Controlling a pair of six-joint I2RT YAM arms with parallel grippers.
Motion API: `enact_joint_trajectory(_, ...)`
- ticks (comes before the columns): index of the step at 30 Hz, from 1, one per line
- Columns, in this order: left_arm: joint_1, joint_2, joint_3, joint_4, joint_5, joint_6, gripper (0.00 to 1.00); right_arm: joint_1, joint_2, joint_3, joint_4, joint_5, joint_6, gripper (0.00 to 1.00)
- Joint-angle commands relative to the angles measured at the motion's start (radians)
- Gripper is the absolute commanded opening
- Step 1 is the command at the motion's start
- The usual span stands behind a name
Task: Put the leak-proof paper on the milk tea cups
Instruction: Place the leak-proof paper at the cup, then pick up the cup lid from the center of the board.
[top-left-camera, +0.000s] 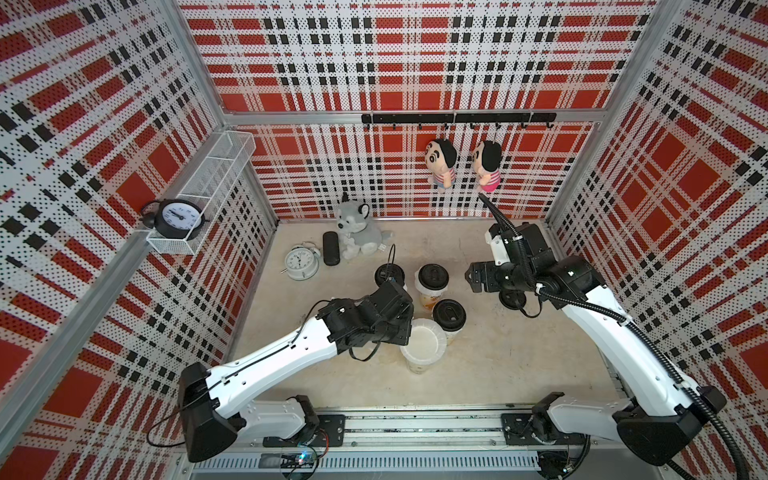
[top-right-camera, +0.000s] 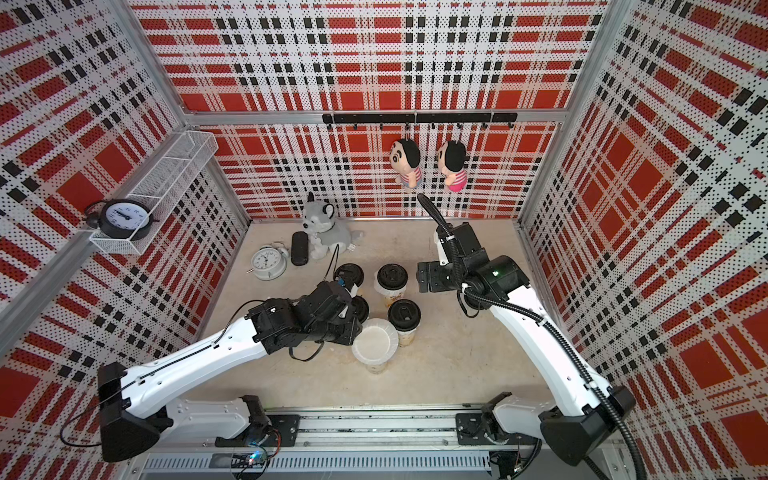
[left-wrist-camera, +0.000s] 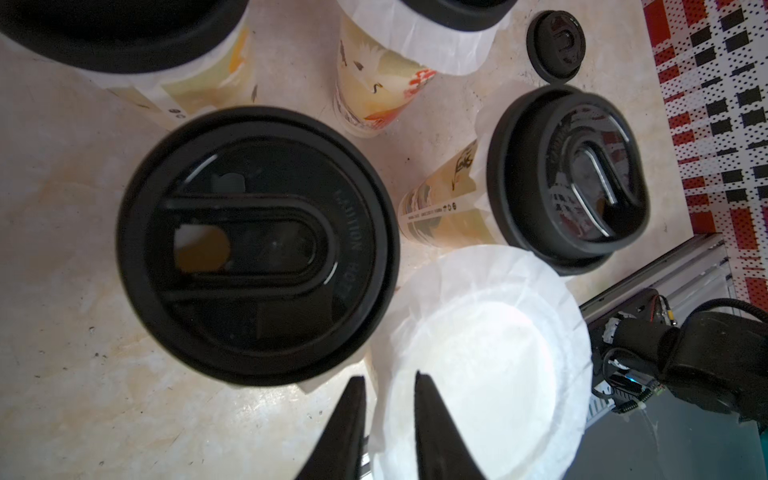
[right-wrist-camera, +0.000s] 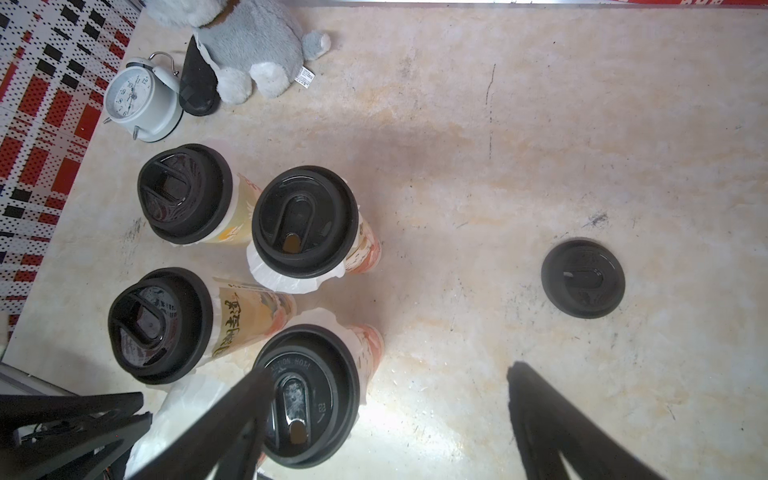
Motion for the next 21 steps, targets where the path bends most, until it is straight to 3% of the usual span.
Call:
enact_joint_trajectory(1, 0.009, -0.018, -0.005, 0.017, -0.001, 0.011, 0.27, -0.010, -0.006, -0.015, 0.010, -0.012, -0.003, 0.92)
enact_joint_trajectory(8, 0.011, -0.030, 0.046, -0.010, -0.022, 0.015, 0.35, -0.037, 0.005, -0.047, -0.031, 0.064, 0.021, 0.92)
enact_joint_trajectory(16, 0.087, -0.062, 0.118, 0.005, -0.055, 0.063, 0.52, -0.368, 0.114, -0.210, 0.082, -0.027, -0.022, 0.93)
enact_joint_trajectory(21, 0.194, -0.099, 0.098, 0.069, -0.029, 0.096, 0.60, -0.435, 0.294, -0.236, 0.142, 0.000, -0.030, 0.95)
